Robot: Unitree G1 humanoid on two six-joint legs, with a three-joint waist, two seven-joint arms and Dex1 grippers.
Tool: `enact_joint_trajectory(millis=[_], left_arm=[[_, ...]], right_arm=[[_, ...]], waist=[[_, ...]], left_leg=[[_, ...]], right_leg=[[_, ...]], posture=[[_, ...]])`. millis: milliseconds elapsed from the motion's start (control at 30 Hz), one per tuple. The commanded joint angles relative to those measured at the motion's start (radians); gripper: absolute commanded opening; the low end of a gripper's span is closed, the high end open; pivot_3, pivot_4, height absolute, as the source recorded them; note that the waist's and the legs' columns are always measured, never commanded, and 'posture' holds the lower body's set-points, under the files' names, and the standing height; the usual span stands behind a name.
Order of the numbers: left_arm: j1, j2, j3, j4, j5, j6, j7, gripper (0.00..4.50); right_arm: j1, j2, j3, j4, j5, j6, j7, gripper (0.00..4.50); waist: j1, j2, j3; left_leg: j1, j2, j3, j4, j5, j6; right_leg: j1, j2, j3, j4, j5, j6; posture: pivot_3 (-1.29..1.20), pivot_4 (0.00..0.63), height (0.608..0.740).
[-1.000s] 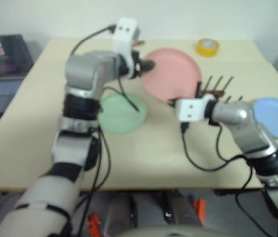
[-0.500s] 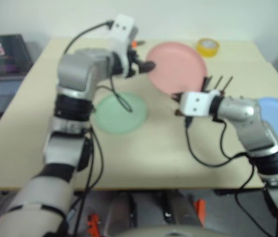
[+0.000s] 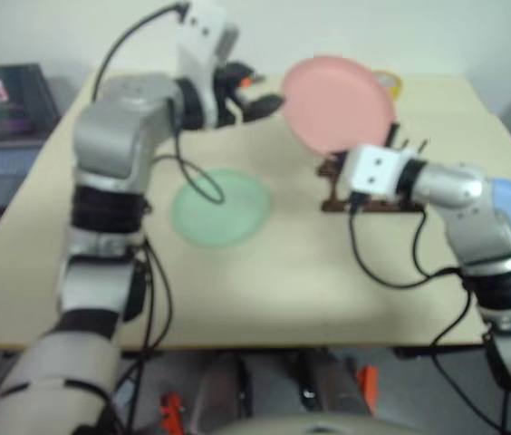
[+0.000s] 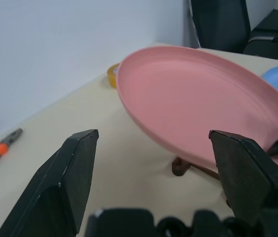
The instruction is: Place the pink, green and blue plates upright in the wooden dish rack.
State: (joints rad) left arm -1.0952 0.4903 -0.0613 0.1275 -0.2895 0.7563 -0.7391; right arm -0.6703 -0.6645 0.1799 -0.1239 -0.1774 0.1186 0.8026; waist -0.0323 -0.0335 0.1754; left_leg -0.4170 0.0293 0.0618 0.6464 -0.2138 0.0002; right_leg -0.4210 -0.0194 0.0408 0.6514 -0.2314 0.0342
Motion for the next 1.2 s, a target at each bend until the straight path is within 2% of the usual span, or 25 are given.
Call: enact_joint_trajectory(millis=[33,133,300,533,667,867,967,1200], left_arm=[[0.017,0.027,0.084,-0.098,-0.044,-0.109,-0.039,3.94],[0.082,0.042,0.124,-0.15,-0.073,-0.201,-0.083,3.94],[0.175,0.058,0.141,-0.212,-0.118,-0.239,-0.131,3.94],[0.233,0.048,0.108,-0.256,-0.125,-0.235,-0.134,3.94],[0.272,0.075,0.105,-0.245,-0.125,-0.237,-0.169,3.94],[0.347,0.115,0.084,-0.28,-0.128,-0.237,-0.207,3.94],[0.355,0.115,0.079,-0.293,-0.126,-0.23,-0.199,3.94],[0.415,0.137,0.087,-0.332,-0.141,-0.221,-0.206,3.94]], right_arm=[[-0.071,0.002,-0.097,0.002,0.077,0.006,-0.013,0.0],[-0.117,0.018,-0.191,0.018,0.204,0.084,-0.01,0.0],[-0.204,0.025,-0.386,0.06,0.457,0.277,-0.009,0.0],[-0.29,-0.026,-0.625,0.201,0.771,0.571,-0.019,0.0],[-0.29,-0.076,-0.698,0.243,0.911,0.732,-0.011,0.0],[-0.236,-0.109,-0.762,0.281,1.037,0.886,-0.036,0.0],[-0.224,-0.099,-0.798,0.307,1.081,0.94,-0.094,0.0],[-0.153,-0.077,-0.842,0.264,1.135,0.943,-0.187,0.0]], waist=[[-0.001,0.0,0.0],[0.0,0.0,0.0],[0.004,0.0,0.0],[0.006,0.0,0.0],[0.001,0.001,0.0],[-0.001,0.001,-0.001],[0.001,0.001,-0.001],[0.001,0.001,0.0]], left_leg=[[0.0,0.0,0.0,0.0,0.0,0.0],[0.0,0.001,0.001,0.0,0.0,0.0],[0.0,0.001,0.0,0.0,0.0,0.0],[0.0,0.0,0.0,0.0,0.0,0.0],[0.0,0.001,0.0,-0.001,0.0,0.0],[0.0,0.002,0.0,-0.002,0.0,0.001],[0.0,0.001,0.0,-0.001,0.0,0.001],[-0.001,0.001,0.001,-0.002,0.0,0.001]], right_leg=[[0.0,0.0,0.0,0.0,0.0,0.0],[0.0,0.0,0.001,0.0,0.0,0.0],[0.001,-0.001,0.0,0.0,0.0,0.0],[0.002,-0.002,0.0,-0.001,0.0,0.0],[0.001,-0.001,0.0,-0.001,0.0,-0.001],[0.0,-0.001,0.0,-0.001,0.0,-0.001],[0.001,-0.001,0.0,-0.001,0.0,-0.001],[0.0,-0.001,0.001,-0.003,0.0,0.0]], posture=[[0.0,0.15,0.74],[0.0,0.15,0.74],[0.0,0.15,0.74],[0.0,0.15,0.74],[0.0,0.15,0.74],[0.0,0.15,0.74],[0.0,0.15,0.74],[0.0,0.15,0.74]])
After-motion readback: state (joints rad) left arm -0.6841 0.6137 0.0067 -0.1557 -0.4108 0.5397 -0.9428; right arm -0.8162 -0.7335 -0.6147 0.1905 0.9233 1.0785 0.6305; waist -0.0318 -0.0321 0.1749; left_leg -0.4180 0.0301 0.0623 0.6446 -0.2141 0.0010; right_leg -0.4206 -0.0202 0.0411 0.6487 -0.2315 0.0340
